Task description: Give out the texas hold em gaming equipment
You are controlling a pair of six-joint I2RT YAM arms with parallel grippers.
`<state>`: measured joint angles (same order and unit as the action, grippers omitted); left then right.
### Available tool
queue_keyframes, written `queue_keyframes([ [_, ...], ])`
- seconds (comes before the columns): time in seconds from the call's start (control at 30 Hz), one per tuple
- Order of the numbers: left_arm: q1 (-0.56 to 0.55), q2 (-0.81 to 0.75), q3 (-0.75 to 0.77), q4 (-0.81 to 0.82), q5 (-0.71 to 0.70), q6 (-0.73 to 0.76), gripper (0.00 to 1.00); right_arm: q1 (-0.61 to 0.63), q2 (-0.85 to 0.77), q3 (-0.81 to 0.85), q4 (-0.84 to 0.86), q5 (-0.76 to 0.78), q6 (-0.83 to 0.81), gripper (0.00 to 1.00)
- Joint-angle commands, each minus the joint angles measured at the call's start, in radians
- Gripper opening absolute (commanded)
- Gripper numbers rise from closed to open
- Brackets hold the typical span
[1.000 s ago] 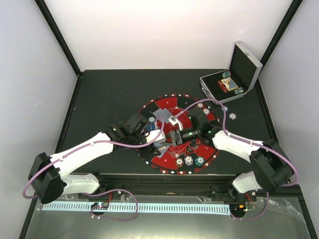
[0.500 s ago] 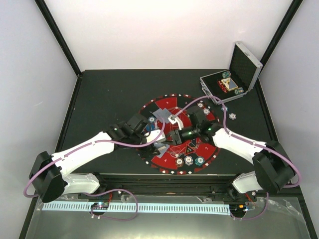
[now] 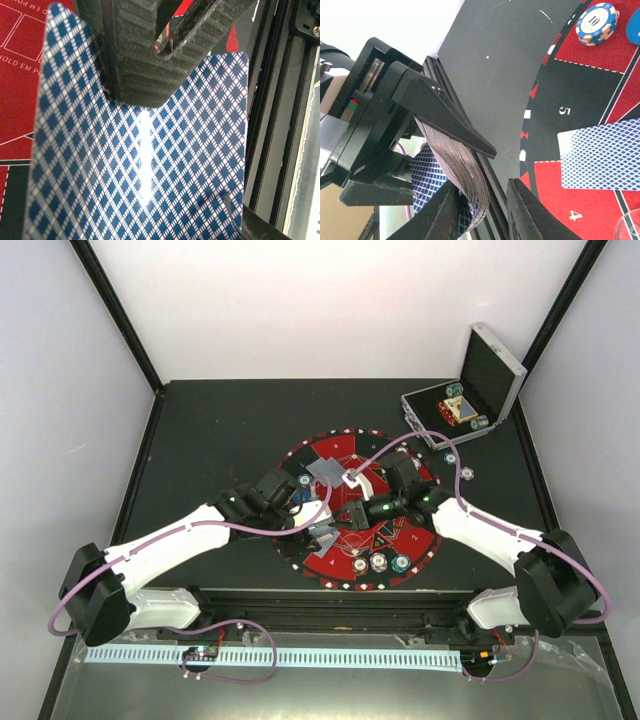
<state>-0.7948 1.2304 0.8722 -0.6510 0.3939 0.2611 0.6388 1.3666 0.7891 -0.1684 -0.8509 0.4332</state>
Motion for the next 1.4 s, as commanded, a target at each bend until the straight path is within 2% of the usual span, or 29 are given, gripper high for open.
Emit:
queue_keyframes([
  [0.0,-0.007,0.001,0.021,0.008,0.003,0.010,0.40,-0.015,-0.023,0.007,-0.043,0.051,-0.016,0.26],
  [0.43,-0.009,0.003,0.022,0.006,-0.004,0.007,0.40,-0.019,-0.045,0.009,-0.027,-0.015,-0.005,0.01],
  [0.97,-0.008,0.017,0.031,-0.005,-0.034,0.003,0.40,-0.066,-0.149,0.035,-0.174,0.042,-0.078,0.01],
  [1.37,-0.008,0.015,0.037,-0.014,-0.051,0.001,0.39,-0.193,-0.272,0.018,-0.315,0.099,-0.136,0.01],
])
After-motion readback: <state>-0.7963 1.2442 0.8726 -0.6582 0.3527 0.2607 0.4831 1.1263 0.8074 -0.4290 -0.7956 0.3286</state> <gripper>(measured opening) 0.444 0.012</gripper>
